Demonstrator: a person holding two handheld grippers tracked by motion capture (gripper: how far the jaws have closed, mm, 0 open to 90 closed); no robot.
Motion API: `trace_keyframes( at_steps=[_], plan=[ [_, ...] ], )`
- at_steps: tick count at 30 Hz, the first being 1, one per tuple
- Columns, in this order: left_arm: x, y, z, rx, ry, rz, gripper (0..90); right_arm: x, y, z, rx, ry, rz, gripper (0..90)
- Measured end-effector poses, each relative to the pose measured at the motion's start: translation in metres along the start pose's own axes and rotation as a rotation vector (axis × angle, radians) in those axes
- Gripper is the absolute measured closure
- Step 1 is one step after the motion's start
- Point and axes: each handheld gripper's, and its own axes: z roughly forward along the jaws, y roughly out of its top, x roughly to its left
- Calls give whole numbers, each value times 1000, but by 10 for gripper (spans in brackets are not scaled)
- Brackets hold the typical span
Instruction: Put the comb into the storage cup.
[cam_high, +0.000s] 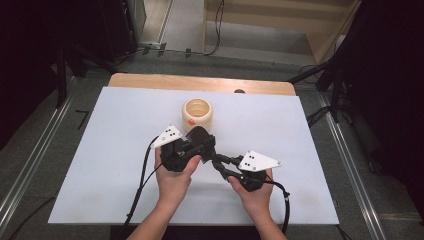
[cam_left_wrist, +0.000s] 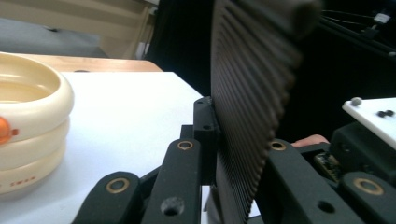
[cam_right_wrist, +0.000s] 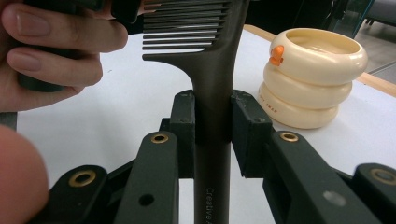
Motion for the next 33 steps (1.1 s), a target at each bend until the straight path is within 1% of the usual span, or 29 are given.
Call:
trace_keyframes(
  at_steps=[3, 6, 7, 9, 10, 11, 12, 13, 14, 15, 16, 17, 18, 19, 20, 21, 22, 23, 24, 25, 27, 29, 30, 33],
  plan=[
    [3, 1, -1, -3, -31, -23, 839, -1, 0, -1, -11, 8, -2, 705],
    [2, 2, -2, -6, -40, -4, 841, -1, 1, -1, -18, 18, 4, 698],
    [2, 2, -3, -8, -46, 5, 840, -2, 0, -1, -19, 26, 8, 676],
    [2, 3, -4, -15, -47, 15, 840, -3, 0, 0, -13, 30, 16, 613],
    [2, 3, -5, -16, -48, 18, 841, -3, -1, 1, -11, 35, 13, 581],
    [2, 4, -6, -18, -46, 22, 841, -4, -1, 1, -16, 45, 14, 494],
    [3, 4, -7, -17, -43, 29, 841, -4, -1, 1, -16, 45, 14, 494],
    [3, 4, -8, -18, -38, 33, 841, -4, 0, 1, -19, 42, 19, 456],
    [4, 5, -9, -21, -37, 36, 841, -5, 0, 1, -29, 57, 30, 363],
    [4, 5, -10, -19, -35, 42, 841, -5, 0, 1, -29, 57, 30, 363],
    [5, 6, -11, -21, -30, 44, 841, -6, 0, 0, -36, 63, 34, 318],
    [6, 6, -11, -21, -27, 45, 841, -7, 0, -1, -42, 75, 39, 243],
    [6, 7, -12, -23, -28, 45, 841, -7, 0, -1, -49, 83, 47, 207],
    [7, 7, -13, -23, -26, 47, 841, -7, 0, -1, -49, 83, 47, 207],
    [8, 8, -14, -24, -26, 52, 841, -8, 0, -2, -52, 98, 50, 172],
    [8, 8, -14, -26, -24, 49, 841, -8, 0, -2, -56, 105, 56, 118],
    [9, 9, -15, -26, -23, 52, 841, -9, 0, -3, -54, 101, 57, 77],
    [10, 9, -16, -31, -22, 51, 841, -9, -1, -4, -56, 99, 58, 75],
    [10, 10, -17, -30, -19, 55, 841, -8, -1, -5, -63, 87, 57, 57],
    [11, 11, -17, -30, -15, 55, 841, -8, -2, -6, -63, 74, 58, 0],
    [12, 13, -18, -31, -12, 62, 841, -9, -2, -7, -53, 63, 63, 0],
    [13, 15, -20, -37, -8, 65, 841, -9, -4, -9, -48, 19, 55, 0],
    [14, 16, -21, -34, -2, 69, 841, -10, -5, -10, -53, 15, 53, 0],
    [16, 19, -23, -41, 4, 73, 841, -14, -9, -15, -57, 0, 74, 0]
  ],
)
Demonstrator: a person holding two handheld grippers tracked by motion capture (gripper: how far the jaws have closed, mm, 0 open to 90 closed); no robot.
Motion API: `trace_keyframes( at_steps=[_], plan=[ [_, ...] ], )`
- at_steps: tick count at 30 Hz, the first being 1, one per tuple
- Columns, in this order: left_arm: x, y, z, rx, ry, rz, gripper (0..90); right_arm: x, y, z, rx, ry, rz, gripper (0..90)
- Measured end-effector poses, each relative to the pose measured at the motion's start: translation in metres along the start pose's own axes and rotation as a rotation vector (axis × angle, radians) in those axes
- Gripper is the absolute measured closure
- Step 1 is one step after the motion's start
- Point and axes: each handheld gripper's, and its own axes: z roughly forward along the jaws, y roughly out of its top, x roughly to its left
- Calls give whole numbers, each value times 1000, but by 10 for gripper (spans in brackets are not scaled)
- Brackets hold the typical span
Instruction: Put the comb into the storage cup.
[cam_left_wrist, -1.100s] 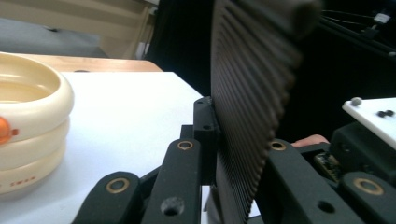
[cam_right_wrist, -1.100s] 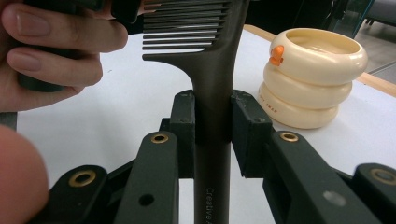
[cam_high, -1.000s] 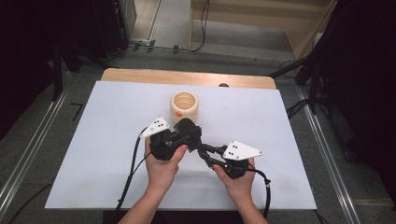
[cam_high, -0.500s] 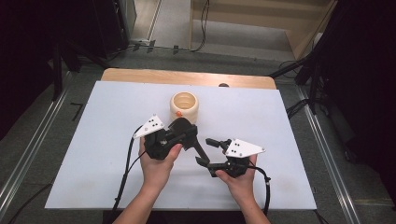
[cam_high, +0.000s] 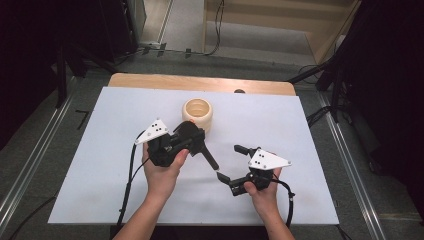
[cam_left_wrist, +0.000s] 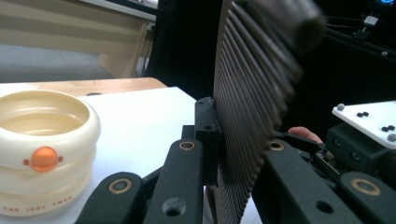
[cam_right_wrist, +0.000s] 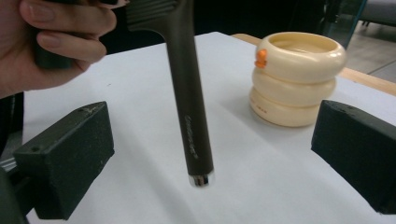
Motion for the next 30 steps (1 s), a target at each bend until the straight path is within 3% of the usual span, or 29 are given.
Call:
trace_keyframes(
  at_steps=[15, 30],
  plan=[
    [9, 11, -7, -10, 26, 17, 841, -21, -19, -31, -5, -109, 28, 0],
    [17, 27, -12, -28, 39, 36, 841, -34, -34, -61, -11, -195, 57, 0]
  ],
)
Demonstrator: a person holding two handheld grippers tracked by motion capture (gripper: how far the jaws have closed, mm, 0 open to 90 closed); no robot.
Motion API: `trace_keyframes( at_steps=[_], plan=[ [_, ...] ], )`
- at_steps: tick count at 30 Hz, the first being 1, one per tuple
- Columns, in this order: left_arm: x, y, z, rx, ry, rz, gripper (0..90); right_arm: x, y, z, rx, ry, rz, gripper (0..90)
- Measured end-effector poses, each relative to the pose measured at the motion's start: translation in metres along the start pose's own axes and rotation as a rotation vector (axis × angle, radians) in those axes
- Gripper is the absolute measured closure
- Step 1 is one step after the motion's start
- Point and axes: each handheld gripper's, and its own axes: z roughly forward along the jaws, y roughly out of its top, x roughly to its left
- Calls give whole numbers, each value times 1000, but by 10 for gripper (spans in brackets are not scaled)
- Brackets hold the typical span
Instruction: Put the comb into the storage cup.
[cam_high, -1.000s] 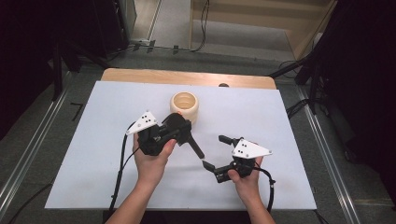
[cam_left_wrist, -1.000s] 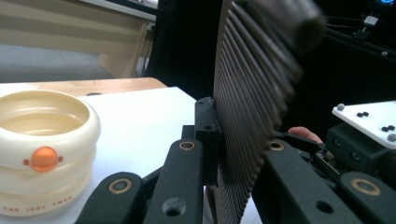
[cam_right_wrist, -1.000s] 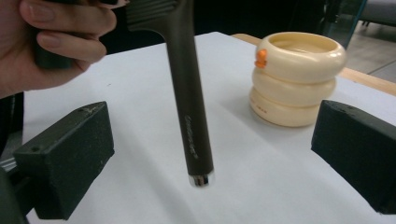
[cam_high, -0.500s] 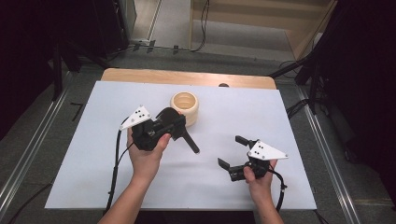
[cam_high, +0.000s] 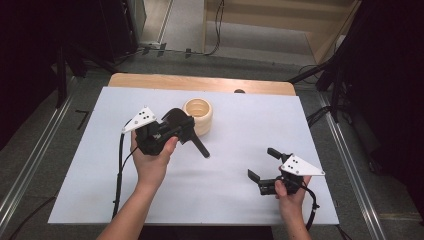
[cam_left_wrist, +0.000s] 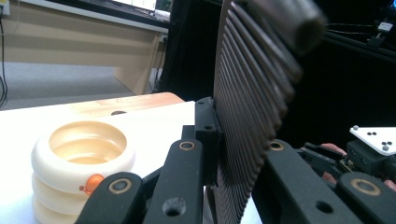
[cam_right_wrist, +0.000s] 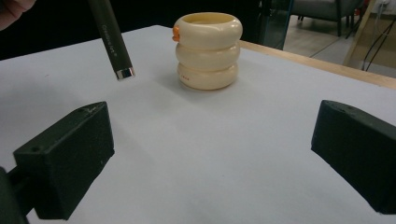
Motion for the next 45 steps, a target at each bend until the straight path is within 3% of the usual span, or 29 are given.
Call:
trace_keyframes(
  at_steps=[29, 45],
  plan=[
    [23, 26, 2, -1, 42, 18, 841, -23, -26, -38, 36, -85, 35, 0],
    [33, 41, 4, -15, 60, 20, 841, -35, -35, -44, 49, -105, 49, 0]
  ],
)
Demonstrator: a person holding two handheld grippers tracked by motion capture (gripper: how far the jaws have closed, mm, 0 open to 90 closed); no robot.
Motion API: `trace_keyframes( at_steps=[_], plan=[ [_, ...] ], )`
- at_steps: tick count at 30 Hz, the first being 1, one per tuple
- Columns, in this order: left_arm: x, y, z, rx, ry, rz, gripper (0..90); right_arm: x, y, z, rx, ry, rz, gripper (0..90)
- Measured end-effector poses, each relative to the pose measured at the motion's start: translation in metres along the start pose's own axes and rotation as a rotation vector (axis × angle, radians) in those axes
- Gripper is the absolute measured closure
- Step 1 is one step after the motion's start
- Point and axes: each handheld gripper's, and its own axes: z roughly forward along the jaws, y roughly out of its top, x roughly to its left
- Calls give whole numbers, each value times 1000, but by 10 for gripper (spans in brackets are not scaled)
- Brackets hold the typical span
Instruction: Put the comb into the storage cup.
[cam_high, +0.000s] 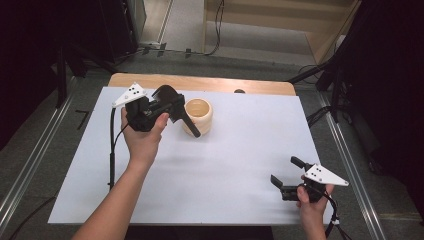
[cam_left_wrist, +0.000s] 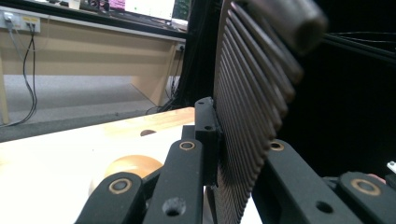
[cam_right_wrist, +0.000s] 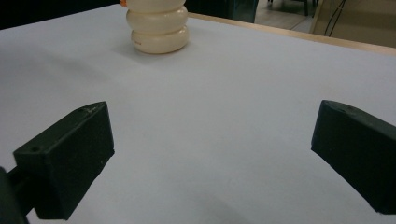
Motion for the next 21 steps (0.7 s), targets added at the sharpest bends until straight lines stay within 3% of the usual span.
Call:
trace_keyframes(
  at_steps=[21],
  plan=[
    [14, 23, 15, -9, 19, 6, 841, -1, -3, 0, -7, 8, 0, 0]
  ],
)
